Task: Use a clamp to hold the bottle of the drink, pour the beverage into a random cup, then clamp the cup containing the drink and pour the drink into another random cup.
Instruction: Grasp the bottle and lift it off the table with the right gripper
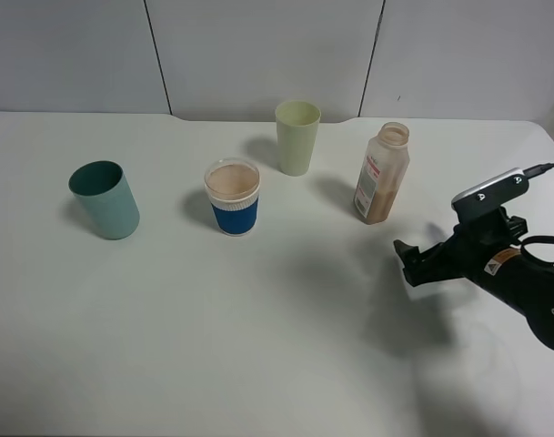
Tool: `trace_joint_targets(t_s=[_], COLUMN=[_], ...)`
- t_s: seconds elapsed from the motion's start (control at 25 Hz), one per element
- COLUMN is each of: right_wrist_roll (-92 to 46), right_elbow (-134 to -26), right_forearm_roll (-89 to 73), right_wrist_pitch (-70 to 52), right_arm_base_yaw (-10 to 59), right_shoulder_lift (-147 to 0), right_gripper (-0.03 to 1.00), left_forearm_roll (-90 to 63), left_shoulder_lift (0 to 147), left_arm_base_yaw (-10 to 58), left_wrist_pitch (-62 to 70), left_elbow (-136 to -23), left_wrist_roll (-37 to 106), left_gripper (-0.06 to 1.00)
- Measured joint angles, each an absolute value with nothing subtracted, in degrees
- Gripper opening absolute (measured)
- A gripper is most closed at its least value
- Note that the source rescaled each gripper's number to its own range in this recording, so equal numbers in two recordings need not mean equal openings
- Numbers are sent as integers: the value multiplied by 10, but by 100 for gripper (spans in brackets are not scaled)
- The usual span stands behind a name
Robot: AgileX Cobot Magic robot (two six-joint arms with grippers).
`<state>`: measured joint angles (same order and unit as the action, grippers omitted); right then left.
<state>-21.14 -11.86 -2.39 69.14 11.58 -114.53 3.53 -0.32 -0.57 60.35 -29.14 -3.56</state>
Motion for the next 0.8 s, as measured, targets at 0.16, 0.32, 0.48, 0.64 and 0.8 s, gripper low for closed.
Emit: trace_joint_targets(t_s=[0.16,0.32,0.48,0.64,0.8], right_wrist_roll=[-211,-211,-211,-207,-190], right_elbow=[-141,-162,-190,-210,-216], right_forearm_roll=[-24,-18,0,11,21], right_wrist_pitch=[691,691,691,691,691], right_arm_base_yaw=[116,116,116,116,116], right_shoulder_lift=[-1145,-1145,-1146,-1146,-1146], right_gripper=[100,100,100,100,100], left_forearm_roll=[35,35,35,35,35], left_shoulder_lift=[-3,-3,-3,-3,-3], left_arm_base_yaw=[-6,-6,-6,-6,-6], left_wrist_pitch=[603,603,603,603,603], left_elbow=[-291,-291,-291,-291,-291], left_wrist_roll=[-36,-36,-36,-36,-36], left_gripper=[100,100,100,100,100])
